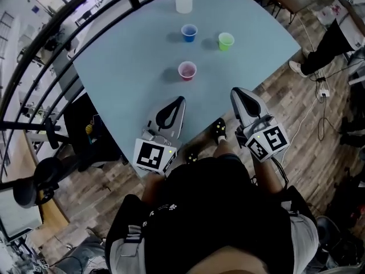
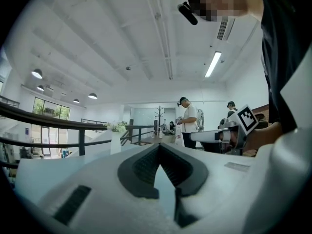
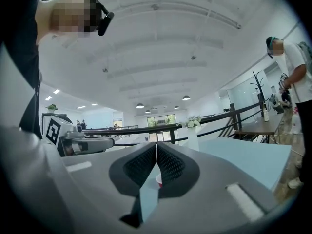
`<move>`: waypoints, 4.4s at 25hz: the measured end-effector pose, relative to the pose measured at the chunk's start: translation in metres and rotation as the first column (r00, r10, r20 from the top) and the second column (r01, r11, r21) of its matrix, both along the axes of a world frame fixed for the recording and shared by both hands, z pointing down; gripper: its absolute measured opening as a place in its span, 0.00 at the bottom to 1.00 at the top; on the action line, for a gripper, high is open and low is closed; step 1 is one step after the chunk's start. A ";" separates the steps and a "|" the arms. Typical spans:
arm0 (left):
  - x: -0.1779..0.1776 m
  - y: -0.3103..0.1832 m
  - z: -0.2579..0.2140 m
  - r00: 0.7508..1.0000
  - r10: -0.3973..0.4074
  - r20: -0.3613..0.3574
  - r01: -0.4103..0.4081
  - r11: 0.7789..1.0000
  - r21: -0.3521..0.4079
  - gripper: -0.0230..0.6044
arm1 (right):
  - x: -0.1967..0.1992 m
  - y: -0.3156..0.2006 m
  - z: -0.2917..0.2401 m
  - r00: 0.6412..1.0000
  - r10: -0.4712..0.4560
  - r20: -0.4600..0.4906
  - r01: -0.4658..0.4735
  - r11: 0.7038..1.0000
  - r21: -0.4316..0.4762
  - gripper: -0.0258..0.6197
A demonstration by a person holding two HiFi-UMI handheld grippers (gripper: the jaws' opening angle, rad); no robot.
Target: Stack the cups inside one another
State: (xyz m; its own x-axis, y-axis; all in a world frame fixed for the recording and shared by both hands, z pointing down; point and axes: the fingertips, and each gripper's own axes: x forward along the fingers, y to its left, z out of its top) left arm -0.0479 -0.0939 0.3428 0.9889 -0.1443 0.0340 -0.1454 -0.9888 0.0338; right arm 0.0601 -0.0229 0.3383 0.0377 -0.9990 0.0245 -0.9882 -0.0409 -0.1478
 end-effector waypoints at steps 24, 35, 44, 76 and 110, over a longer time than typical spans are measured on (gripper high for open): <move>0.136 -0.050 -0.003 0.964 -0.262 0.046 0.260 0.964 0.048 0.02 | 0.185 -0.088 0.036 0.983 -0.183 -0.010 0.183 0.982 -0.043 0.04; 0.169 -0.060 0.006 0.944 -0.321 0.075 0.318 0.947 0.054 0.02 | 0.228 -0.108 0.064 0.975 -0.223 -0.013 0.222 0.972 -0.072 0.06; 0.174 -0.066 0.006 0.919 -0.388 0.075 0.385 0.922 0.052 0.02 | 0.241 -0.118 0.080 0.965 -0.262 -0.013 0.261 0.963 -0.072 0.12; 0.166 -0.091 0.017 0.823 -0.558 0.106 0.556 0.830 0.053 0.02 | 0.276 -0.184 0.185 0.943 -0.328 -0.054 0.298 0.906 -0.300 0.55; 0.130 -0.094 0.017 0.764 -0.636 0.112 0.635 0.771 0.050 0.02 | 0.254 -0.206 0.201 0.920 -0.381 -0.090 0.327 0.873 -0.361 0.55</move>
